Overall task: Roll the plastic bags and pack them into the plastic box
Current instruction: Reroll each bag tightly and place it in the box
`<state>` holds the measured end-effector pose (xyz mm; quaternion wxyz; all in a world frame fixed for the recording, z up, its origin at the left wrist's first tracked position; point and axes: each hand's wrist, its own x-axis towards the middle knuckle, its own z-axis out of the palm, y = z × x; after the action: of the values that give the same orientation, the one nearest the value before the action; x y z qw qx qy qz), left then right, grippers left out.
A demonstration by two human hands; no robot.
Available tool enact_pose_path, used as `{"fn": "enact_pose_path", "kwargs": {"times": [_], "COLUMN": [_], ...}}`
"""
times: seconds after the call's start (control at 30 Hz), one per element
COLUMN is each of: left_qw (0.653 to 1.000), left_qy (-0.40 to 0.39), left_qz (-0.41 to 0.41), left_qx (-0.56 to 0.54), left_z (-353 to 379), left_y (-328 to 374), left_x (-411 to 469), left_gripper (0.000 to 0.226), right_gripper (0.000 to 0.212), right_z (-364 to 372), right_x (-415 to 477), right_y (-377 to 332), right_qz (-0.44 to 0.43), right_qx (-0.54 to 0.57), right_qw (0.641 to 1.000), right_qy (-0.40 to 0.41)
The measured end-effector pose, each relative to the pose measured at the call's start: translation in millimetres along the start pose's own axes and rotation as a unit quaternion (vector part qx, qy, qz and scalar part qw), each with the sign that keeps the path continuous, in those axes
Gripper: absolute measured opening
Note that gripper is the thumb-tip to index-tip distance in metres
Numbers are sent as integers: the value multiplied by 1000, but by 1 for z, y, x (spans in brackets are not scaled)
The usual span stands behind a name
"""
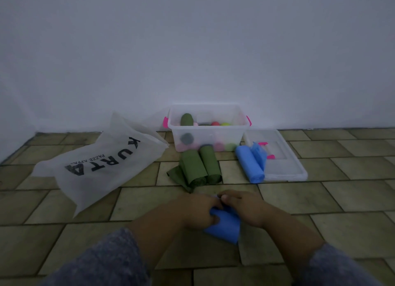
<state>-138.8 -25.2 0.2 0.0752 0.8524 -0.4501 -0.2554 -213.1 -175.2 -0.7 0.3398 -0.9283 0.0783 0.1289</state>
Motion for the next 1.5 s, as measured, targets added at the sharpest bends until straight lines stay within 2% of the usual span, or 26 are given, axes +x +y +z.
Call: {"fn": "enact_pose_path", "kwargs": {"times": [0.13, 0.37, 0.57, 0.73, 0.93, 1.13, 1.2, 1.27, 1.33, 1.43, 1.5], "left_qw": [1000, 997, 998, 1000, 998, 994, 993, 988, 977, 967, 962], "left_qy": [-15, -62, -51, 7, 28, 87, 98, 136, 186, 234, 257], "left_qz": [6, 23, 22, 15, -11, -62, -65, -69, -84, -92, -94], "left_qx": [-6, 40, 20, -26, -59, -16, 0, -10, -53, -47, -23], "left_z": [1, 8, 6, 24, 29, 40, 43, 49, 53, 56, 57], "left_y": [-3, -4, -3, 1, -2, -6, -7, -8, -8, -6, -5], "left_x": [6, 3, 4, 3, 6, 10, 10, 10, 8, 6, 4], "left_gripper": [46, 59, 59, 44, 39, 43, 43, 41, 35, 22, 22], "right_gripper": [40, 43, 45, 45, 44, 47, 40, 24, 15, 20, 24], "right_z": [-1, -4, -5, -3, -3, -4, -5, -7, -12, -15, -11], "right_x": [7, 15, 18, 20, 20, 14, 10, 5, -3, -13, -15], "right_y": [2, 2, 3, 8, 7, 4, 3, 4, 6, 12, 17], "right_qz": [22, 33, 41, 45, 40, 30, 8, -16, -33, -42, -46], "right_qx": [-8, -26, -41, -14, -7, 73, 112, 146, 97, -8, -48], "right_qw": [1000, 999, 998, 999, 999, 997, 994, 987, 989, 999, 998], "right_qy": [6, -3, -12, 0, -9, -18, 6, 69, 108, 22, 2]}}
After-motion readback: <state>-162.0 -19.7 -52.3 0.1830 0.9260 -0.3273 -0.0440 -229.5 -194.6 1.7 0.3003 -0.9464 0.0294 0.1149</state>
